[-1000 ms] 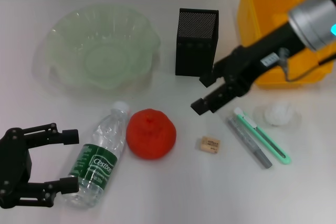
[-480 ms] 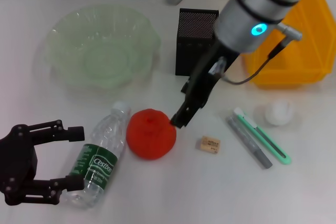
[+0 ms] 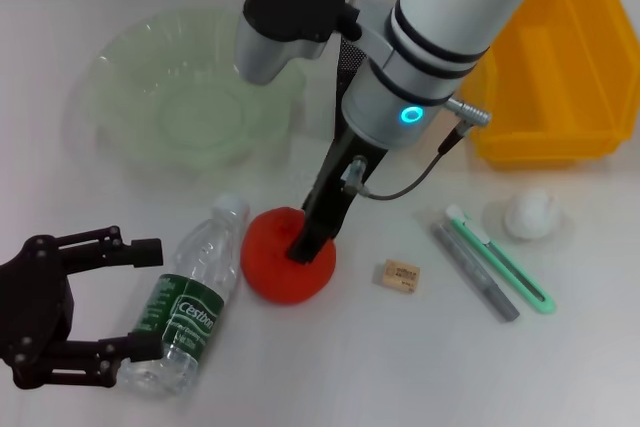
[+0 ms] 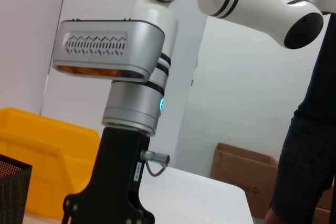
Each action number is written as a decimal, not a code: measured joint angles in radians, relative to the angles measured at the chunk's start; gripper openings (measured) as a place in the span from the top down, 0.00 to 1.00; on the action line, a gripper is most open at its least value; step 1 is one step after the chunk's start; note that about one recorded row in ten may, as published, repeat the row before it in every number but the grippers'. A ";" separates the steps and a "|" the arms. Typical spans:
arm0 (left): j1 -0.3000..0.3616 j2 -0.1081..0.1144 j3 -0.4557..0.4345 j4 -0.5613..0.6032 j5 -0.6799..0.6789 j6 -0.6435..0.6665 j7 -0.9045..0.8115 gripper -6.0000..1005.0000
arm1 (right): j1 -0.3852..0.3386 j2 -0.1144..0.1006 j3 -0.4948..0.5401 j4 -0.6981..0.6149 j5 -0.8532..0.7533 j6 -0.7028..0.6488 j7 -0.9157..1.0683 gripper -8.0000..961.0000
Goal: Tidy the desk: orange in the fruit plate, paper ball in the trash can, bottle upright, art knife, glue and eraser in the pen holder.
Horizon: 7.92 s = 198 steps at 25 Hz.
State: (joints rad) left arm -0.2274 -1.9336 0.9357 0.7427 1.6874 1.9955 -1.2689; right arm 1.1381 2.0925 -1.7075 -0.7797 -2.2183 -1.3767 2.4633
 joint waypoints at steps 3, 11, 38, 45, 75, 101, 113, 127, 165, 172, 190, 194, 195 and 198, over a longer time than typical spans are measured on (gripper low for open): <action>-0.004 -0.005 0.000 -0.002 0.000 -0.003 0.008 0.17 | -0.004 0.000 -0.014 0.007 0.017 0.013 -0.015 0.33; -0.027 -0.018 0.000 -0.016 0.035 -0.004 0.010 0.17 | -0.006 0.000 -0.026 0.043 0.066 0.028 -0.064 0.62; -0.034 -0.028 -0.009 -0.048 0.052 -0.005 0.035 0.17 | 0.020 -0.003 0.362 -0.239 -0.084 0.072 -0.074 0.95; -0.038 -0.029 -0.009 -0.069 0.052 -0.006 0.054 0.18 | 0.034 0.000 0.214 -0.138 -0.044 0.405 -0.102 0.91; -0.050 -0.009 -0.022 -0.112 0.052 -0.020 0.075 0.18 | -0.319 -0.004 0.299 -0.610 -0.569 -0.466 0.164 0.12; -0.064 -0.015 -0.018 -0.118 0.052 -0.021 0.074 0.19 | -0.392 -0.005 0.267 -0.358 -0.632 -0.226 0.137 0.28; -0.065 -0.013 -0.021 -0.118 0.055 -0.017 0.074 0.19 | -0.396 -0.006 0.253 -0.387 -0.618 -0.245 0.137 0.54; -0.066 -0.008 -0.022 -0.118 0.055 -0.018 0.074 0.19 | -0.413 -0.006 0.310 -0.648 -0.614 -0.448 0.125 0.77; -0.159 -0.025 -0.088 0.279 0.180 -0.050 -0.595 0.20 | -0.801 -0.016 0.883 -0.546 0.385 -0.234 -0.534 0.23; -0.277 -0.062 -0.089 0.458 0.373 -0.091 -0.994 0.20 | -0.838 -0.030 0.909 -0.138 0.456 -0.548 -0.990 0.19; -0.413 -0.139 0.222 0.503 0.765 -0.341 -1.465 0.21 | -0.806 -0.045 0.902 0.231 0.301 -0.432 -1.247 0.19; -0.416 -0.141 0.331 0.496 0.793 -0.423 -1.501 0.21 | -0.806 -0.044 0.902 0.248 0.297 -0.414 -1.268 0.19; -0.416 -0.141 0.331 0.496 0.793 -0.423 -1.501 0.21 | -0.806 -0.044 0.902 0.248 0.297 -0.414 -1.268 0.19; -0.417 -0.143 0.360 0.485 0.794 -0.452 -1.508 0.21 | -0.806 -0.048 0.902 0.262 0.297 -0.401 -1.273 0.19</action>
State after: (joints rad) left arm -0.6442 -2.0764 1.2956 1.2274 2.4811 1.5436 -2.7768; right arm 0.3319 2.0449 -0.8059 -0.5175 -1.9209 -1.7779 1.1904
